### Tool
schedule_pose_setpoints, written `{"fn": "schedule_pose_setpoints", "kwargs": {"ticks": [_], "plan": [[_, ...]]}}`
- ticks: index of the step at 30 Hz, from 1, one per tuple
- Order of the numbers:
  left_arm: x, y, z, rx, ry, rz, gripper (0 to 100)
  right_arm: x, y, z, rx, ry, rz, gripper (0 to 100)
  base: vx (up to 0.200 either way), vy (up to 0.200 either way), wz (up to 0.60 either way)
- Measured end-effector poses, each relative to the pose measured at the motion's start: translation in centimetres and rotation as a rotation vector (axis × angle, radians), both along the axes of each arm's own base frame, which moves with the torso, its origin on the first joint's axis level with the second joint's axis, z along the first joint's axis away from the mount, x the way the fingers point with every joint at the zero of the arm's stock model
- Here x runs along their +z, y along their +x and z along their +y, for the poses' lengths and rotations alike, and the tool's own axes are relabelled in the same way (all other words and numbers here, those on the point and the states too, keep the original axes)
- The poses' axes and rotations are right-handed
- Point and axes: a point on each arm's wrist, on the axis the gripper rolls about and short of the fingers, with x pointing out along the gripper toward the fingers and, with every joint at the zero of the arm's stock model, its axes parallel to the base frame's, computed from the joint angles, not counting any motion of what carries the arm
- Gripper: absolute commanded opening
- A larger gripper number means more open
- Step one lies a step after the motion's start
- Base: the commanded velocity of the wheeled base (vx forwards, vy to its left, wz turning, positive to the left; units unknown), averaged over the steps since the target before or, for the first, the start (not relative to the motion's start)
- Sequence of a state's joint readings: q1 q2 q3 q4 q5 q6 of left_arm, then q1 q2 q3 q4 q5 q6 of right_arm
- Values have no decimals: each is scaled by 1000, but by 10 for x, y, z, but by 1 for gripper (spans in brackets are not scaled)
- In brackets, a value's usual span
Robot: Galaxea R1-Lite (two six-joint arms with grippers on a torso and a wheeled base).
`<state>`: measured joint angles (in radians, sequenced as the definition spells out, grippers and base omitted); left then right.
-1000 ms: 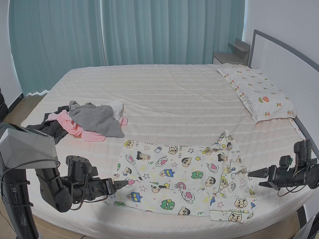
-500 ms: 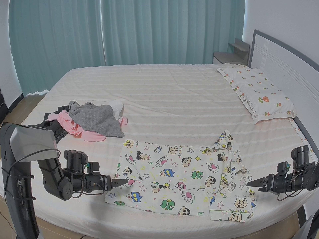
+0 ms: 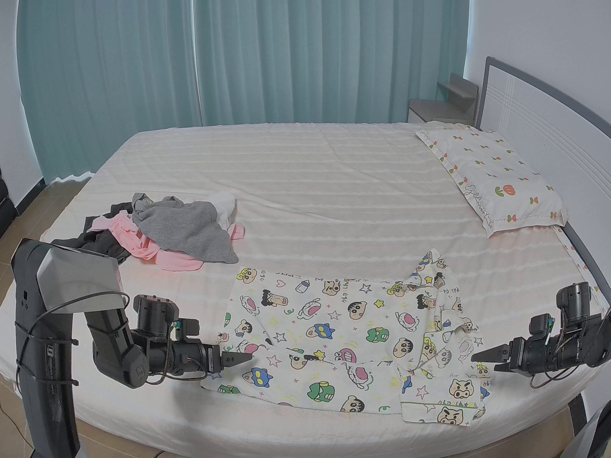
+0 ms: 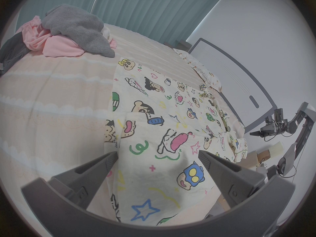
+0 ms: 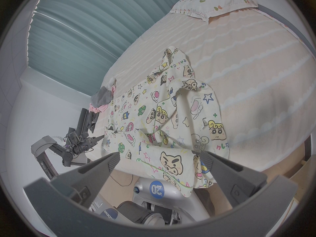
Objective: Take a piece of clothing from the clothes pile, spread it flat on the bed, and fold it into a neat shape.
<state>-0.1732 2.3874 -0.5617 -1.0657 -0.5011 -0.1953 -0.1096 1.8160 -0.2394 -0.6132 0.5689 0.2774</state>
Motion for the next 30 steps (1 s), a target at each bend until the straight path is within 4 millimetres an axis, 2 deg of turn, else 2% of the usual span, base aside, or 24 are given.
{"fn": "schedule_pose_setpoints", "kwargs": {"ticks": [1, 13, 30], "plan": [[0, 0, 0, 0, 0, 1, 0, 0, 0, 0, 0, 0, 0, 100, 0, 0, 0], [-3, -7, 10, 32, 7, 32, 0, 0, 2, 2, 8, 0, -3, 100, 0, 0, 0], [9, -34, 14, 48, 45, 65, 0, -1, 2, 2, 9, -1, 2, 100, 0, 0, 0]]}}
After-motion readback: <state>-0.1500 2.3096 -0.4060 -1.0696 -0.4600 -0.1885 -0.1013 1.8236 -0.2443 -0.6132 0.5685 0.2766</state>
